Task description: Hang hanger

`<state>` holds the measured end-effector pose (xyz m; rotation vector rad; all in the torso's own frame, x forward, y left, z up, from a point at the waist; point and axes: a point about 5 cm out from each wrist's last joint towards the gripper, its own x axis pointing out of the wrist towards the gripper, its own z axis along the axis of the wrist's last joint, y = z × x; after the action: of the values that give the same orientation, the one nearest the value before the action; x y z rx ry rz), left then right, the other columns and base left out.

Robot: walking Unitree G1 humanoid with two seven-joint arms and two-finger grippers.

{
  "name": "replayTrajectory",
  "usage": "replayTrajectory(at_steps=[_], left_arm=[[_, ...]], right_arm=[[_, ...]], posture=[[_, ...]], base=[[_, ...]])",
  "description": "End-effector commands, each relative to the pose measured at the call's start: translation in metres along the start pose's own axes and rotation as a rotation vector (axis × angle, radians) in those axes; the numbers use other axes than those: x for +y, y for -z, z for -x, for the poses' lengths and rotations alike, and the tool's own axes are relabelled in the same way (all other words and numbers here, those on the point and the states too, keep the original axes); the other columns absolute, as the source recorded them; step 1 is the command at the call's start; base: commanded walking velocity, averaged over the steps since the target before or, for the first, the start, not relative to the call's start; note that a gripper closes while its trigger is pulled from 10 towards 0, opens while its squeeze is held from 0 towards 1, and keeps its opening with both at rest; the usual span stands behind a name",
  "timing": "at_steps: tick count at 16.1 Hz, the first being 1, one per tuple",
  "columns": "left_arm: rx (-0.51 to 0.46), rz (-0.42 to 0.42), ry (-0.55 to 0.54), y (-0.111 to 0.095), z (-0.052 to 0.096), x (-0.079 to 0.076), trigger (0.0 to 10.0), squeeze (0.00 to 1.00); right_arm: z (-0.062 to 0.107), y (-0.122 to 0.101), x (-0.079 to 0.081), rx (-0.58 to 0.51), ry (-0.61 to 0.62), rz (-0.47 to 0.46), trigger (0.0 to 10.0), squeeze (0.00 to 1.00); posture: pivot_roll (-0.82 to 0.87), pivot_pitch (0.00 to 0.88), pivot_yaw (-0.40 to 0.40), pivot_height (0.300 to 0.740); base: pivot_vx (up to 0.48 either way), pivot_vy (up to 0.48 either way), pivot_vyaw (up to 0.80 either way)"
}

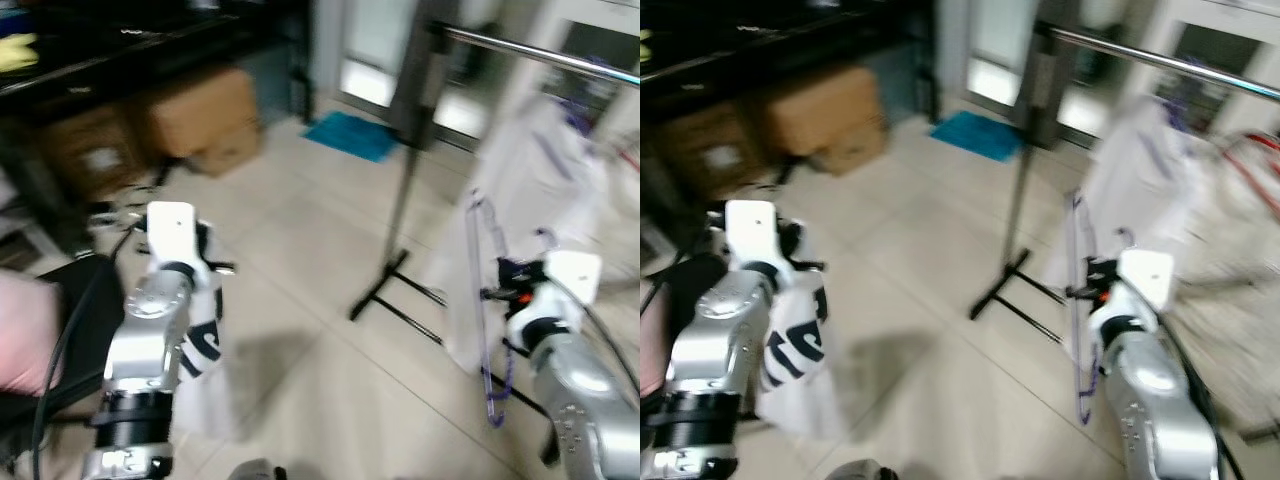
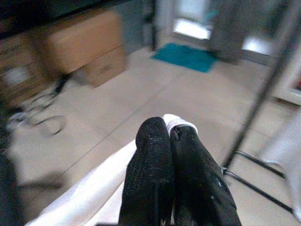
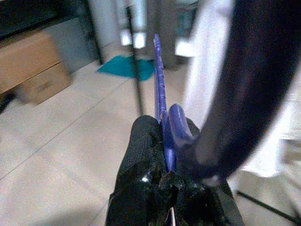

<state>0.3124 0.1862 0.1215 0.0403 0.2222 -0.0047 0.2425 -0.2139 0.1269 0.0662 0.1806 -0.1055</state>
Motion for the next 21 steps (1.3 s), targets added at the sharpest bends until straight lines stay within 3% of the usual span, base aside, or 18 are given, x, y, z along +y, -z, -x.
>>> replayTrajectory(at_steps=[1, 3, 5, 6, 8, 9, 12, 16, 18, 21], left_arm=[[-0.115, -0.031, -0.001, -0.022, 0.000, -0.003, 10.0, 0.00], [-0.116, 0.027, 0.002, -0.031, 0.001, -0.009, 10.0, 0.00], [0.017, 0.073, 0.031, -0.023, 0.003, -0.015, 10.0, 0.00], [0.024, 0.084, 0.089, -0.026, 0.005, -0.020, 10.0, 0.00], [0.043, 0.084, 0.123, -0.033, 0.007, -0.026, 10.0, 0.00], [0.072, 0.039, 0.124, -0.034, 0.007, -0.026, 10.0, 0.00], [0.020, 0.025, 0.161, -0.039, 0.006, -0.028, 10.0, 0.00], [-0.083, -0.076, 0.171, -0.048, 0.012, -0.029, 10.0, 0.00], [-0.078, -0.068, 0.210, -0.045, 0.011, -0.032, 10.0, 0.00], [-0.079, -0.053, 0.216, -0.047, 0.007, -0.038, 10.0, 0.00]], right_arm=[[-0.001, -0.008, 0.005, -0.021, -0.015, -0.018, 10.0, 0.00], [-0.002, -0.013, 0.012, -0.010, -0.036, -0.054, 10.0, 0.00], [0.001, -0.015, 0.010, -0.014, -0.015, -0.077, 10.0, 0.00], [0.001, -0.018, 0.009, -0.022, -0.002, -0.091, 10.0, 0.00], [-0.003, -0.025, 0.010, -0.032, -0.007, -0.058, 10.0, 0.00], [-0.006, -0.027, 0.012, -0.030, -0.027, -0.035, 10.0, 0.00], [-0.007, -0.037, 0.017, -0.064, -0.029, -0.023, 10.0, 0.00], [-0.010, -0.045, 0.018, -0.101, -0.010, -0.002, 10.0, 0.00], [-0.006, -0.043, 0.020, -0.100, -0.017, 0.020, 10.0, 0.00], [0.000, -0.046, 0.018, -0.116, 0.011, -0.027, 10.0, 0.00]], posture=[[0.05, 0.000, 0.002, 0.740], [0.03, 0.000, 0.011, 0.740], [0.02, 0.000, 0.014, 0.740], [0.04, 0.000, 0.006, 0.740], [0.06, 0.000, -0.005, 0.740], [0.06, 0.000, -0.008, 0.740], [0.04, 0.000, 0.005, 0.740], [0.08, 0.000, -0.011, 0.740], [0.03, 0.000, 0.027, 0.740], [0.03, 0.000, 0.028, 0.740]], base=[[0.000, 0.000, -0.80], [0.000, 0.000, -0.80], [0.000, 0.000, -0.80], [0.000, 0.000, -0.80], [0.000, 0.000, -0.80], [0.000, 0.000, -0.80], [0.000, 0.000, -0.80], [0.000, 0.000, -0.80], [0.000, 0.000, -0.80], [0.000, 0.000, -0.80]])
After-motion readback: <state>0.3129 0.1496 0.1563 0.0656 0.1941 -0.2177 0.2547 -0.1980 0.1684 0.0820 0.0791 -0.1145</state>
